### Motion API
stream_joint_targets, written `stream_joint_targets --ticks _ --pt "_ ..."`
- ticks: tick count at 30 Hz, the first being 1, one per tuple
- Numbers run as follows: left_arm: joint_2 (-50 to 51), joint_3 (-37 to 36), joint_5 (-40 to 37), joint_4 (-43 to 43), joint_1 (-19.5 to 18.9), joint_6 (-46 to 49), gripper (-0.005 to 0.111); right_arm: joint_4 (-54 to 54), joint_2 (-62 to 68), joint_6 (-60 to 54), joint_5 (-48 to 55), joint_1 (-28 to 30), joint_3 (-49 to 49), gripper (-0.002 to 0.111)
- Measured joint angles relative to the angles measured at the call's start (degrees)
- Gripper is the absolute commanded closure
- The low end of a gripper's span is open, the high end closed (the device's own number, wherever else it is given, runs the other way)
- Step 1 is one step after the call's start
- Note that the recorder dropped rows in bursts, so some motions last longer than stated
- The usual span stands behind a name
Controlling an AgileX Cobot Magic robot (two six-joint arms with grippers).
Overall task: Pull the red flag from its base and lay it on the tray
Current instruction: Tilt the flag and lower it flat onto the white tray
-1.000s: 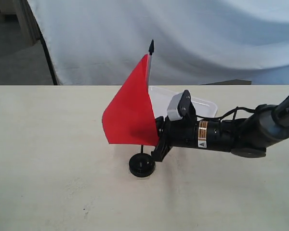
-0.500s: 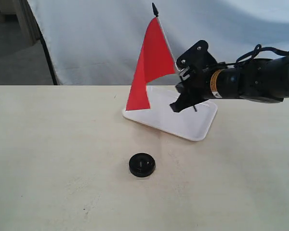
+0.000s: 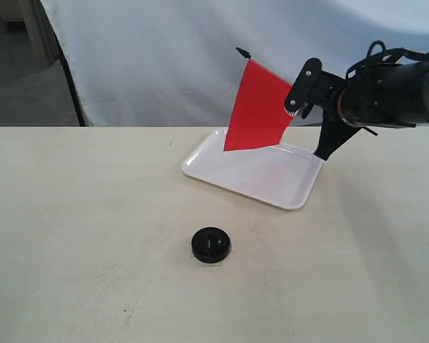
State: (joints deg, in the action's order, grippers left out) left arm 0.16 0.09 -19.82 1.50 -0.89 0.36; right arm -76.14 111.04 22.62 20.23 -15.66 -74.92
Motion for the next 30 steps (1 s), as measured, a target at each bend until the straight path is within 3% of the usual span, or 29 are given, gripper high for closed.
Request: stream_joint_targets --ticks 14,25,27,30 --pt "0.00 0.00 0.00 0.00 0.00 0.00 0.107 0.10 20.30 -2.02 1.11 -3.36 -12.28 0.109" --pt "0.00 0.00 0.00 0.00 0.00 0.00 0.107 0.10 22.12 -1.53 1.96 -4.15 -12.87 0.108" --pt "0.00 0.00 0.00 0.00 0.00 0.00 0.107 0.10 22.12 -1.53 1.96 -4.40 -12.87 0.103" --pt "0.00 0.00 0.00 0.00 0.00 0.00 0.107 0.10 22.12 -1.53 1.96 -4.84 -12.87 0.084"
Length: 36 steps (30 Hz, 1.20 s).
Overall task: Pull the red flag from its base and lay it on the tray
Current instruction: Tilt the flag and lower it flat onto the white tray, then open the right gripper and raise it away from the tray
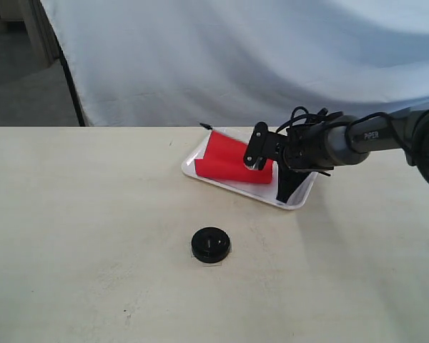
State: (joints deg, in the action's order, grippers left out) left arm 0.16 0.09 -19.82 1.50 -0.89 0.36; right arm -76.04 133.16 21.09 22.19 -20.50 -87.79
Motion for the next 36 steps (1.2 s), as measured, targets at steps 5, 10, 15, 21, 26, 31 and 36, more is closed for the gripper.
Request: stream_joint_targets --ticks 5,10,15,21,26,31,36 --pt "0.00 0.00 0.00 0.00 0.00 0.00 0.107 0.00 0.00 0.00 0.11 -0.19 0.00 0.055" --pt "0.00 0.00 0.00 0.00 0.00 0.00 0.107 0.00 0.00 0.00 1.50 -0.50 0.00 0.053" --pt "0.00 0.00 0.00 0.00 0.00 0.00 0.107 0.27 0.00 0.00 4.29 -1.56 0.00 0.053" --pt "0.00 0.00 0.00 0.00 0.00 0.00 0.107 6.63 -2.22 -1.87 4.98 -3.20 0.00 0.053" --pt "0.00 0.00 0.00 0.00 0.00 0.00 0.107 17.85 -6.28 -11.53 7.01 -3.33 0.00 0.058" --pt "0.00 0.00 0.00 0.00 0.00 0.00 0.107 30.22 -10.99 -22.04 12.73 -3.33 0.00 0.090" --pt "0.00 0.00 0.00 0.00 0.00 0.00 0.107 40.16 -15.78 -25.88 16.89 -2.38 0.00 0.108"
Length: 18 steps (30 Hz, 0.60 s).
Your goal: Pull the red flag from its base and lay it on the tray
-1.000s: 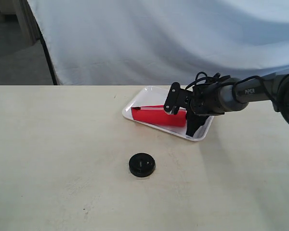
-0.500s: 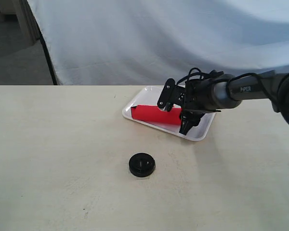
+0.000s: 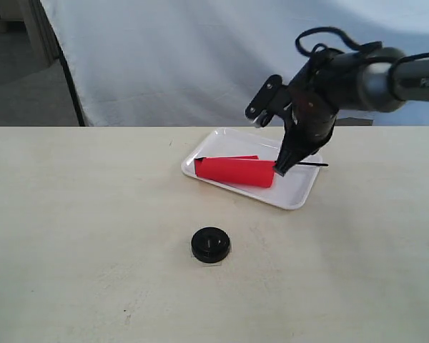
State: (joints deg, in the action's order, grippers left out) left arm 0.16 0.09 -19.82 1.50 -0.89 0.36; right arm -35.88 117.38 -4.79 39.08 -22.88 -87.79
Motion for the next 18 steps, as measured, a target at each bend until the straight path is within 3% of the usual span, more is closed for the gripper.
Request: stream_joint_targets --ticks 7,12,14,18 --pt "0.00 0.00 0.00 0.00 0.00 0.00 0.107 22.84 -5.95 -3.68 2.92 7.38 -0.29 0.108" --pt "0.00 0.00 0.00 0.00 0.00 0.00 0.107 38.68 -8.44 -5.99 9.61 15.68 1.43 0.108" --pt "0.00 0.00 0.00 0.00 0.00 0.00 0.107 42.71 -13.22 -7.17 10.35 21.37 7.06 0.108" --pt "0.00 0.00 0.00 0.00 0.00 0.00 0.107 42.56 -24.63 -3.32 6.46 26.84 17.52 0.108"
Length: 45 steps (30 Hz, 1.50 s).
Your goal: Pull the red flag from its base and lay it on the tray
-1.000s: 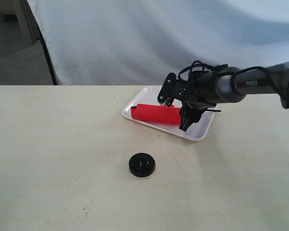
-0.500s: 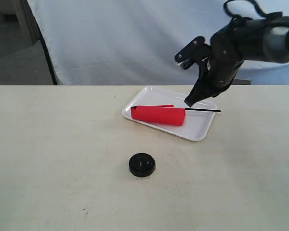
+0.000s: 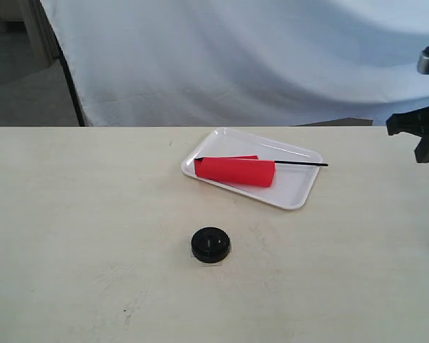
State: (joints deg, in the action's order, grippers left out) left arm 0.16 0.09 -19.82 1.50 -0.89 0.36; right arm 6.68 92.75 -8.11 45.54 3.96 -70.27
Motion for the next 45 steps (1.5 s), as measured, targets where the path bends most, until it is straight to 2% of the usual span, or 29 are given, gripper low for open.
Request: stream_joint_targets --ticks 8,11,13,18,26,30,38,45 --pt "0.00 0.00 0.00 0.00 0.00 0.00 0.107 -0.23 -31.73 5.24 -17.62 -1.53 24.85 0.108" --pt "0.00 0.00 0.00 0.00 0.00 0.00 0.107 -0.23 -49.88 7.09 -25.66 -5.04 35.68 0.108" --pt "0.00 0.00 0.00 0.00 0.00 0.00 0.107 -0.23 -66.60 7.74 -30.56 -8.33 42.31 0.108" --pt "0.00 0.00 0.00 0.00 0.00 0.00 0.107 -0.23 -90.77 7.14 -39.48 -9.29 51.05 0.108" --pt "0.00 0.00 0.00 0.00 0.00 0.00 0.107 -0.23 -92.40 5.77 -41.71 -9.29 51.87 0.108" --pt "0.00 0.00 0.00 0.00 0.00 0.00 0.107 -0.23 -92.50 6.53 -37.47 -9.29 52.65 0.108" --pt "0.00 0.00 0.00 0.00 0.00 0.00 0.107 -0.23 -92.50 3.42 -43.52 -9.29 68.91 0.108" --pt "0.00 0.00 0.00 0.00 0.00 0.00 0.107 -0.36 -92.50 2.89 -38.65 -9.29 70.15 0.108"
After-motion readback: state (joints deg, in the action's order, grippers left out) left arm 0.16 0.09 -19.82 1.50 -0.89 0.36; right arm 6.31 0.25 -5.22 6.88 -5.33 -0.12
